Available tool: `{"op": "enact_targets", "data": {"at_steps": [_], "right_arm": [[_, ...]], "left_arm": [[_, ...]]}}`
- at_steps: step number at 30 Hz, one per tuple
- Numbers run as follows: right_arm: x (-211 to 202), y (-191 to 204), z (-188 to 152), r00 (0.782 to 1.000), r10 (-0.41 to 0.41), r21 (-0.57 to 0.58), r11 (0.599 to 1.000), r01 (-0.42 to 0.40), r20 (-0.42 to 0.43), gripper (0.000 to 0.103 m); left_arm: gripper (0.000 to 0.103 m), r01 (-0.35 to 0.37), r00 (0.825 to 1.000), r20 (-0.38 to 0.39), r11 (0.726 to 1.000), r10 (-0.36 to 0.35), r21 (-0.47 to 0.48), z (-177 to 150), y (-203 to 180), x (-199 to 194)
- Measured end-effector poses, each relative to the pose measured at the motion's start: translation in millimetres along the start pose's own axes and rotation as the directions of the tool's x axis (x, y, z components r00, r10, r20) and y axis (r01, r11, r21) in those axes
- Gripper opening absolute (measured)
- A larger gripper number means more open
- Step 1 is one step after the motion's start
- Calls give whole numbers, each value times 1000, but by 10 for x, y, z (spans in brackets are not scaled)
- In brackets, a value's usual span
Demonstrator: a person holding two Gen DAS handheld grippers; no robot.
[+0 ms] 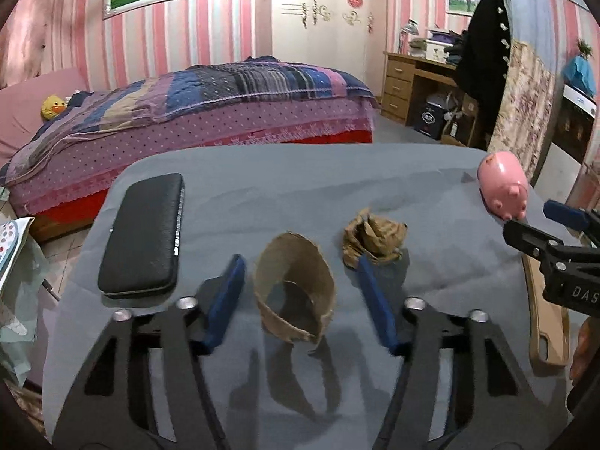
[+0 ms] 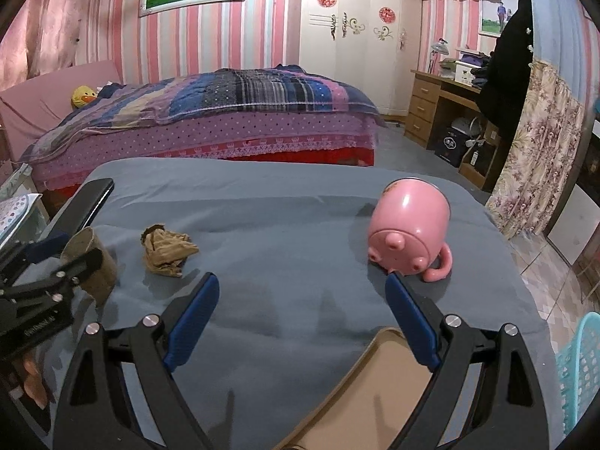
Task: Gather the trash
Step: 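Grasp the crumpled brown paper ball with the right gripper while the left holds the sleeve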
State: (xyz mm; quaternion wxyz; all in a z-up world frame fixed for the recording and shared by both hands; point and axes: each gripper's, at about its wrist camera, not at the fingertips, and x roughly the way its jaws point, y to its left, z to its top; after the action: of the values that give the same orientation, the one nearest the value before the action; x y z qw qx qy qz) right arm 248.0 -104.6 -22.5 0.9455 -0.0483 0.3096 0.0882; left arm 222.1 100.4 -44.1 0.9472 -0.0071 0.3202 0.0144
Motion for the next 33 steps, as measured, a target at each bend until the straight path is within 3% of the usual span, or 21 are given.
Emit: {"op": "enact_targets", "data": {"at_steps": [4, 9, 13, 16, 19, 20, 22, 27, 33], "right_arm": [[20, 50, -9, 1000, 10, -14, 1000, -10, -2, 88], [79, 236, 0, 998, 69, -49, 996, -68, 6, 88], [197, 449, 19, 992, 123, -76, 990, -123, -7, 88], [317, 622, 62, 988, 152, -98, 983, -154, -27, 88], [466, 797, 135, 984, 170, -134, 975, -176, -55, 87], [517, 834, 152, 982, 175, -143, 973, -184, -70, 85], [573, 889, 165, 979, 181, -155, 969, -194, -95, 71], [689, 1025, 137, 969, 196, -188, 956, -223, -151, 56], [526, 954, 111, 970, 222, -160, 959, -235, -100, 51]], "left_arm": [[30, -2, 1000, -2, 1000, 2, -1, -15, 22, 13], [29, -97, 991, 81, 992, 103, -78, 30, 274, -169], [30, -244, 957, 119, 956, 264, -160, 28, 548, -302], [29, -309, 937, 95, 923, 337, -230, 8, 770, -321], [29, -344, 929, 46, 903, 367, -260, -1, 895, -255], [29, -353, 927, 32, 897, 374, -264, -5, 922, -230], [29, -371, 920, 22, 890, 390, -267, -3, 944, -212], [29, -387, 914, 18, 886, 405, -256, 5, 933, -178], [29, -404, 907, 23, 884, 420, -236, -6, 908, -173]]}}
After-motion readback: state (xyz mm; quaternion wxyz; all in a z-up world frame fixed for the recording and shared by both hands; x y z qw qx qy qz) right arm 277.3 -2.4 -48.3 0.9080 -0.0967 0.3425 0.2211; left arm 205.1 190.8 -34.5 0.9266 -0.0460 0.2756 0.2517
